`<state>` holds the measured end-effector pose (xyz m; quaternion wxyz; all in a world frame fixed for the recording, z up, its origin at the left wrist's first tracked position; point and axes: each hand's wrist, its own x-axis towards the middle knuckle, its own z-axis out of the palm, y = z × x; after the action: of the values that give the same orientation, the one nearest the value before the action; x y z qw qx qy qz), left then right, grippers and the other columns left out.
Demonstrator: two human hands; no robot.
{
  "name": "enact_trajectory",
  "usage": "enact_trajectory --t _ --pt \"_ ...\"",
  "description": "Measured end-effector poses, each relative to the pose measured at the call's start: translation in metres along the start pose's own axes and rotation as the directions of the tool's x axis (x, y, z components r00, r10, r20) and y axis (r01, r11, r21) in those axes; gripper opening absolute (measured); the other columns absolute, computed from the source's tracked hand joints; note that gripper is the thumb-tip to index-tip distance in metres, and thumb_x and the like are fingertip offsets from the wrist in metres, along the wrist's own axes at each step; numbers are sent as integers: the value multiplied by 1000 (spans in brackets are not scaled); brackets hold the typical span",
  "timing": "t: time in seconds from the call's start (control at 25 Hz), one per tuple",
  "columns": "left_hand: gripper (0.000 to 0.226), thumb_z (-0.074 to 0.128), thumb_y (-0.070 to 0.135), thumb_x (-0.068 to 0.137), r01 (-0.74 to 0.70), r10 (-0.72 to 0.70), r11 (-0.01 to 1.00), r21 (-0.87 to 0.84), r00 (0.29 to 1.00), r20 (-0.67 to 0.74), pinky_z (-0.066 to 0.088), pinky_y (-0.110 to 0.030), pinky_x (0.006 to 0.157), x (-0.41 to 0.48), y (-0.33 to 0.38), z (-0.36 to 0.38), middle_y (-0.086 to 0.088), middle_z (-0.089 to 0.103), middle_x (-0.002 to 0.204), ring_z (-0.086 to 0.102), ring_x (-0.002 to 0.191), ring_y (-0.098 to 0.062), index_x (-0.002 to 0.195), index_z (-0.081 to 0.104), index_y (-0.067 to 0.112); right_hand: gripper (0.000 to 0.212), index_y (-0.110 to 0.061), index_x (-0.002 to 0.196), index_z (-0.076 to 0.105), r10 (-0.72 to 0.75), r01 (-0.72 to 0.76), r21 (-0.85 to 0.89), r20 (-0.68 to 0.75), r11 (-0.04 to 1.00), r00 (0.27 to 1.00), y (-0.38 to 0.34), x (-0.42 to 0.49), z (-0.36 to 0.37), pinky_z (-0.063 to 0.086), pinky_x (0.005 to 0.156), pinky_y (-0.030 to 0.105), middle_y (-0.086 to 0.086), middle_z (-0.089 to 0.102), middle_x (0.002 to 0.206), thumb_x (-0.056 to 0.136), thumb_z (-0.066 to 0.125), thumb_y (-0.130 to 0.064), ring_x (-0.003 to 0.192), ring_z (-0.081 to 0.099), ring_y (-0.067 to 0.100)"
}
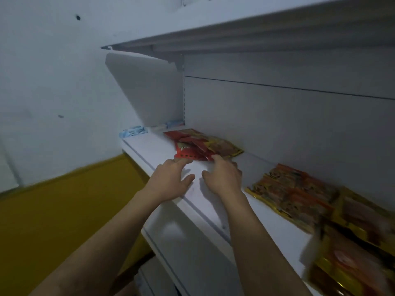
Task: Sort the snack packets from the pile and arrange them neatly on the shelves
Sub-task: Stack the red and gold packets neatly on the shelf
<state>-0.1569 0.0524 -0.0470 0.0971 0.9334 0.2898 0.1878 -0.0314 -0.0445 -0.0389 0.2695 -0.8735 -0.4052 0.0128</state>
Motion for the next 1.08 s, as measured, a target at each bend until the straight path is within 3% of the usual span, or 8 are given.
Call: enact_trajectory --t 0.12,0.28,0.48,0.64,0.8,0.96,1.08 --pt "51 55 44 95 -68 68 997 -26 997 35 42 -38 102 62 -45 6 1 55 139 50 124 -23 141 47 27 51 -22 139 44 107 -108 -21 -40 994 993 -11 54 20 38 103 41 7 46 143 91 55 -32 130 40 32" --pt "44 56 40 90 -196 199 973 -118 980 10 48 -42 95 136 -84 15 2 61 129 57 115 -23 131 56 27 53 -27 142 42 247 -251 -16 -124 968 961 -16 110 31 32 106 40 3 44 145 92 56 -38 134 36 28" --pt "42 49 27 88 -410 391 899 -151 909 -143 47 -42 96 195 -77 41 -6 64 128 57 117 -32 127 63 19 40 -34 136 48 292 -300 -31 -156 953 944 -1 138 45 35 100 41 6 49 139 99 40 -47 125 41 34" --pt "48 38 30 100 -252 259 959 -130 965 38 22 -40 113 234 -63 58 -1 38 154 31 141 -26 147 39 27 43 -40 142 41 284 -298 -65 -165 953 945 13 146 57 36 98 41 5 45 145 102 31 -51 124 45 34" --pt "55 33 35 102 -250 250 968 -16 959 134 19 -47 113 239 -59 76 2 25 160 20 145 -27 155 17 31 49 -36 146 35 296 -319 -136 -167 938 940 23 143 60 35 99 38 3 38 149 99 37 -50 126 44 30" --pt "51 37 42 100 -268 257 960 85 958 126 20 -48 109 246 -62 79 -2 33 153 24 140 -30 150 30 36 42 -32 139 43 298 -330 -145 -202 933 933 29 148 59 36 97 38 2 42 146 100 37 -45 122 47 29" --pt "43 48 38 96 -229 234 972 -53 967 103 24 -46 108 242 -66 79 -3 39 145 28 136 -30 139 47 34 39 -31 135 48 322 -351 -85 -243 933 915 25 148 61 37 96 38 3 49 139 101 35 -45 118 50 30"
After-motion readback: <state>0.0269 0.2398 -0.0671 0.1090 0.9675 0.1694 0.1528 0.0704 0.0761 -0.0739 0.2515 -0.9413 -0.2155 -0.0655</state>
